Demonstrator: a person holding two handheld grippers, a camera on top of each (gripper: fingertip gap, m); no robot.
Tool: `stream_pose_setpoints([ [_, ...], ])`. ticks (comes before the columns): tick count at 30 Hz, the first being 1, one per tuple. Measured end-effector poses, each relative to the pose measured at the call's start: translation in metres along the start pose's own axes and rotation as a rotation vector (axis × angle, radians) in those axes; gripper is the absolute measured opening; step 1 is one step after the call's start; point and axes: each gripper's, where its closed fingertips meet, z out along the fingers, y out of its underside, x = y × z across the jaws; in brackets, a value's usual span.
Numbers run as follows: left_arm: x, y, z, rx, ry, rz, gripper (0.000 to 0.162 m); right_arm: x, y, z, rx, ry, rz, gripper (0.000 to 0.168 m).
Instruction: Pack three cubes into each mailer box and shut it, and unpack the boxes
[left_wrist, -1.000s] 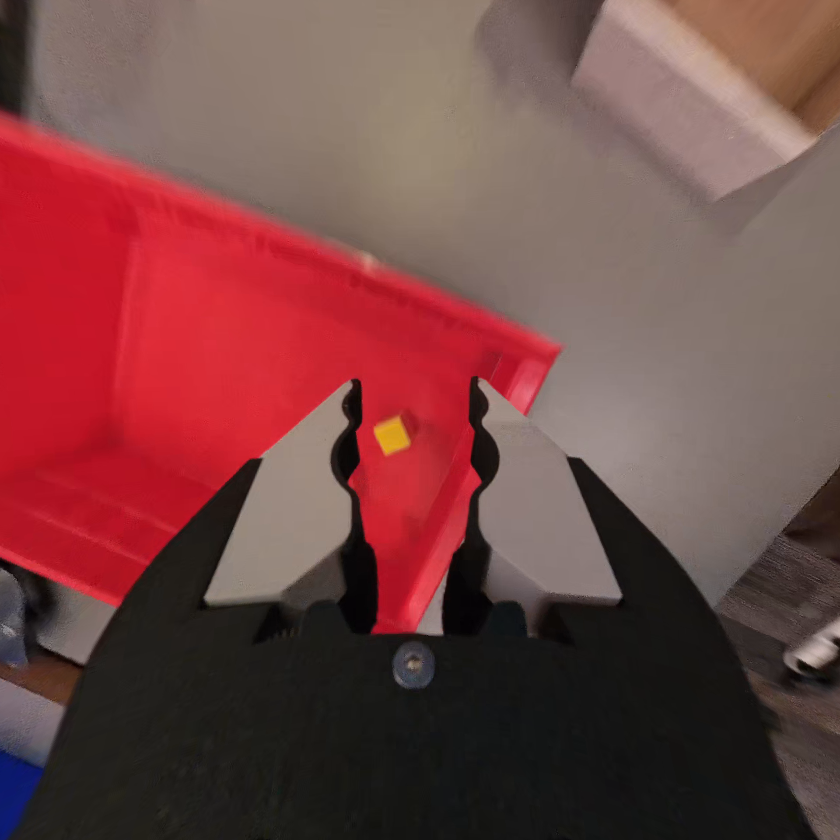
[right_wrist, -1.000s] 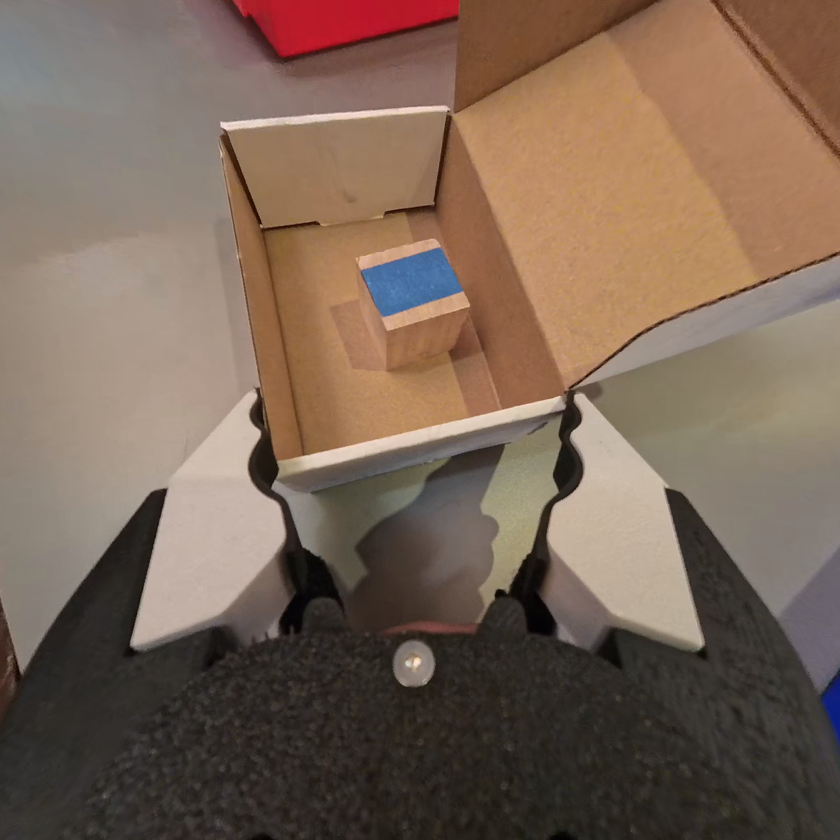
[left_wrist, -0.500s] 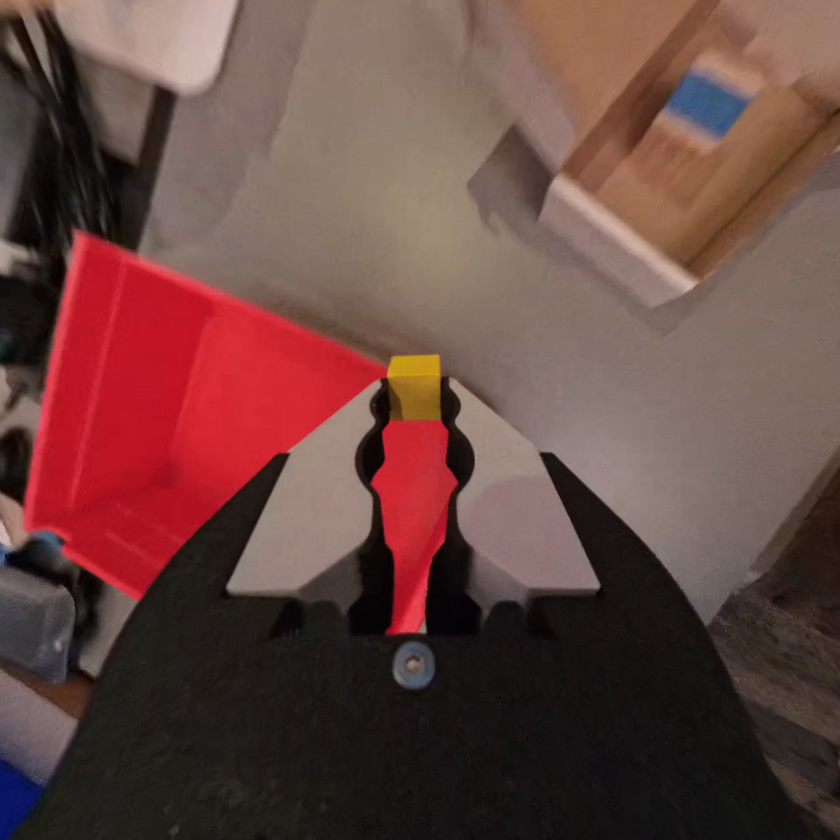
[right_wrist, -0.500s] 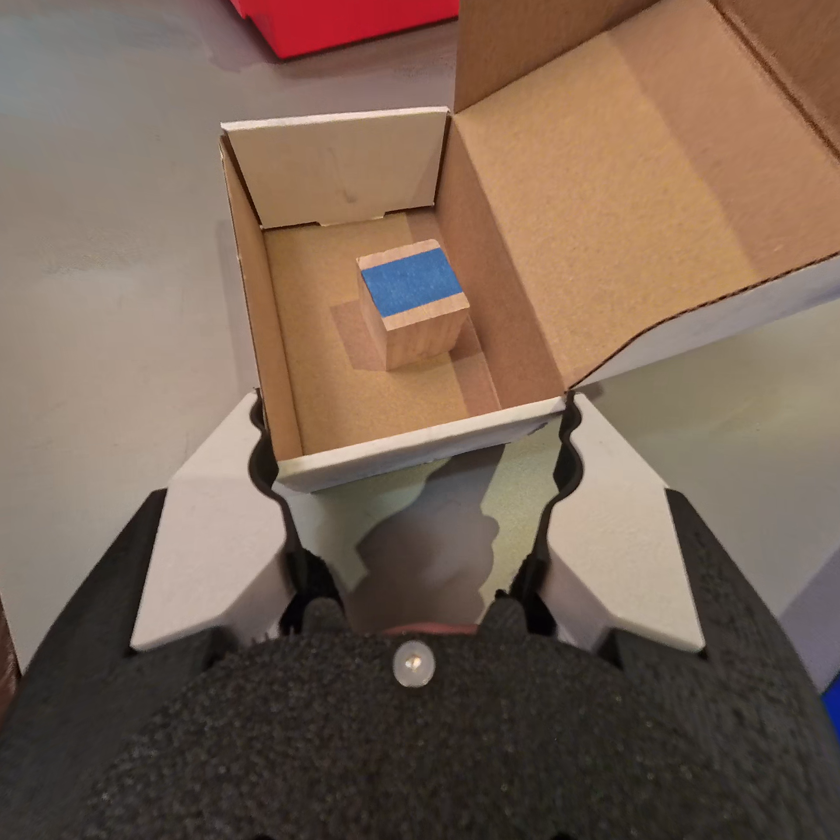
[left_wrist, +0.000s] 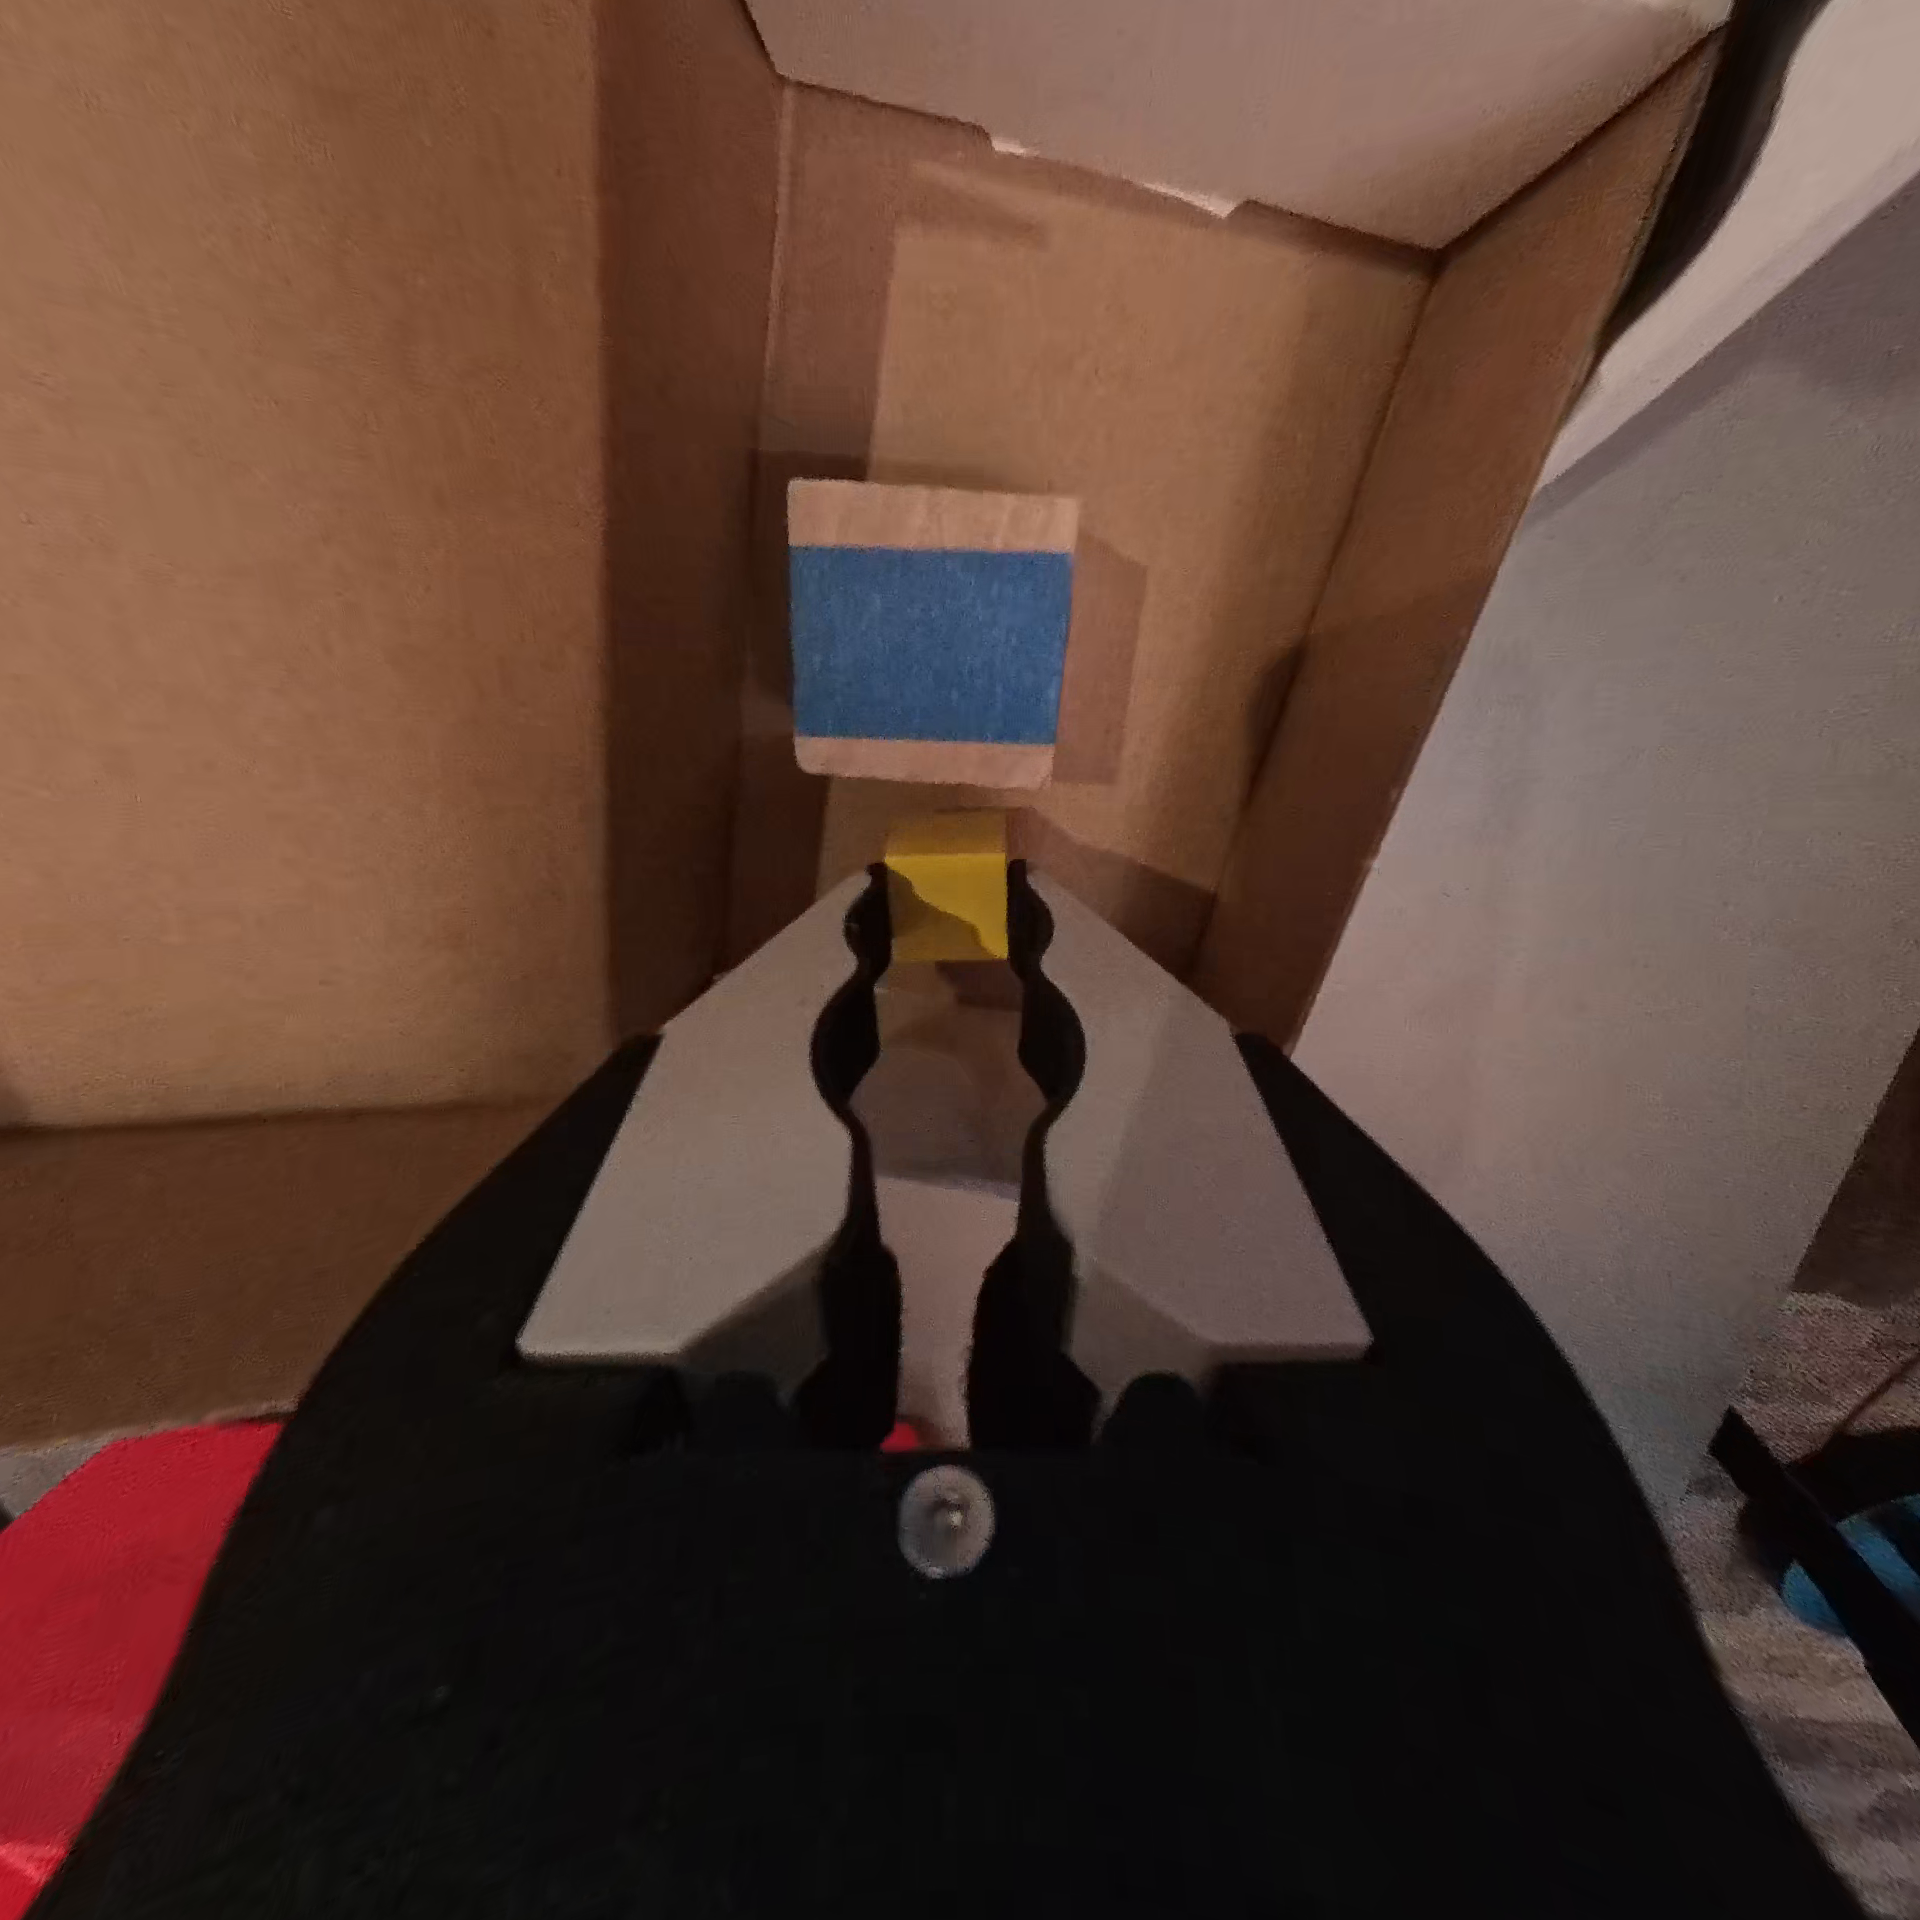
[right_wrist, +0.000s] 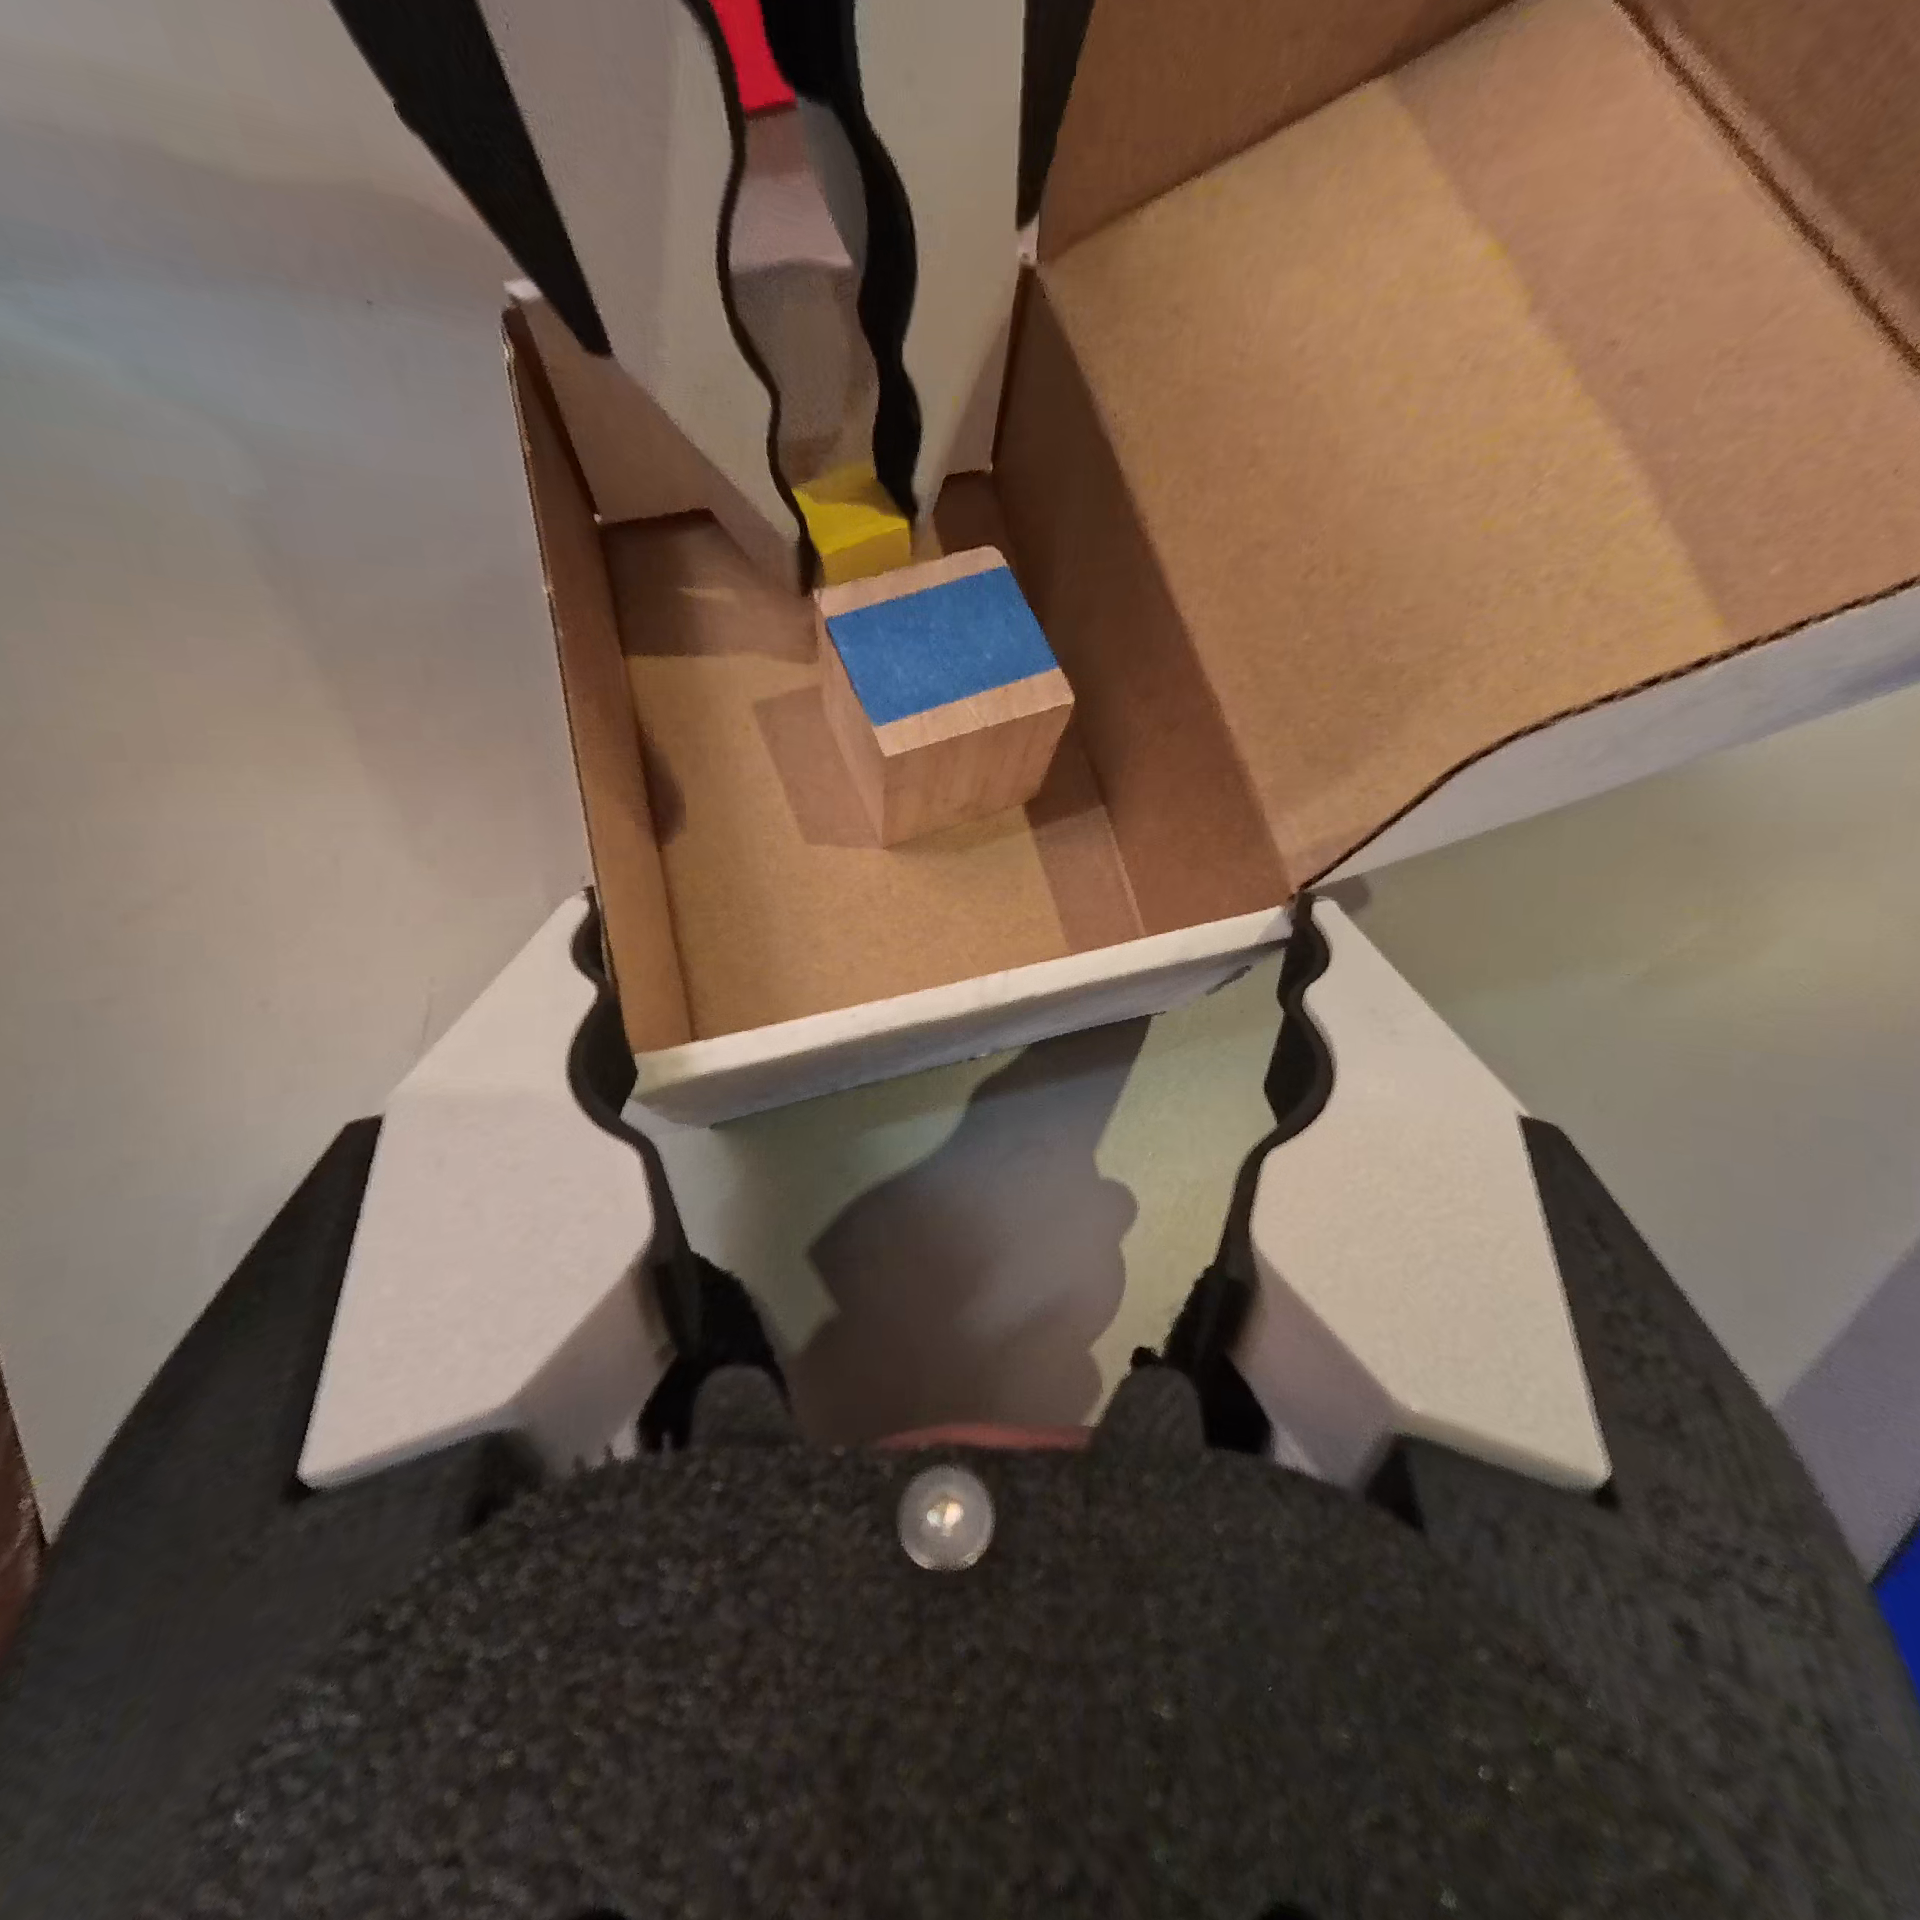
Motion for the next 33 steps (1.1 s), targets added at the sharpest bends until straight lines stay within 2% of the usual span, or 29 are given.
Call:
stream_pose_setpoints([
  [11,0.002,0.003,0.005,-0.109,-0.003,0.002,0.020,0.000,0.000,0.000,-0.002,0.002,0.000,0.125],
  [17,0.005,-0.007,0.007,-0.089,0.052,-0.180,0.019,-0.001,0.001,-0.001,-0.008,0.005,-0.001,0.125],
  [21,0.003,-0.006,0.010,-0.129,0.001,-0.182,0.019,-0.001,0.001,-0.001,-0.006,0.002,0.001,0.125],
  [24,0.012,-0.015,0.015,-0.085,0.050,-0.225,0.020,-0.001,0.001,-0.001,-0.006,0.002,-0.002,0.125],
  [25,0.011,-0.014,0.013,-0.074,0.037,-0.240,0.026,-0.001,0.001,-0.001,-0.005,0.001,-0.002,0.125],
  [26,0.011,-0.013,0.008,-0.051,0.039,-0.258,0.029,-0.001,0.001,-0.001,-0.004,-0.001,-0.003,0.125],
  [27,0.010,-0.010,0.000,-0.026,0.032,-0.281,0.039,-0.001,0.001,-0.001,-0.005,0.000,-0.003,0.125],
  [30,0.003,0.015,-0.042,0.090,-0.018,-0.309,0.044,-0.001,0.001,-0.001,-0.004,-0.002,-0.001,0.125],
  [31,-0.002,0.029,-0.062,0.148,-0.038,-0.331,0.045,-0.002,0.001,-0.001,-0.004,-0.002,-0.002,0.125],
  [33,-0.025,0.081,-0.099,0.184,-0.132,-0.414,0.048,-0.002,0.001,-0.001,-0.004,-0.002,-0.003,0.125],
])
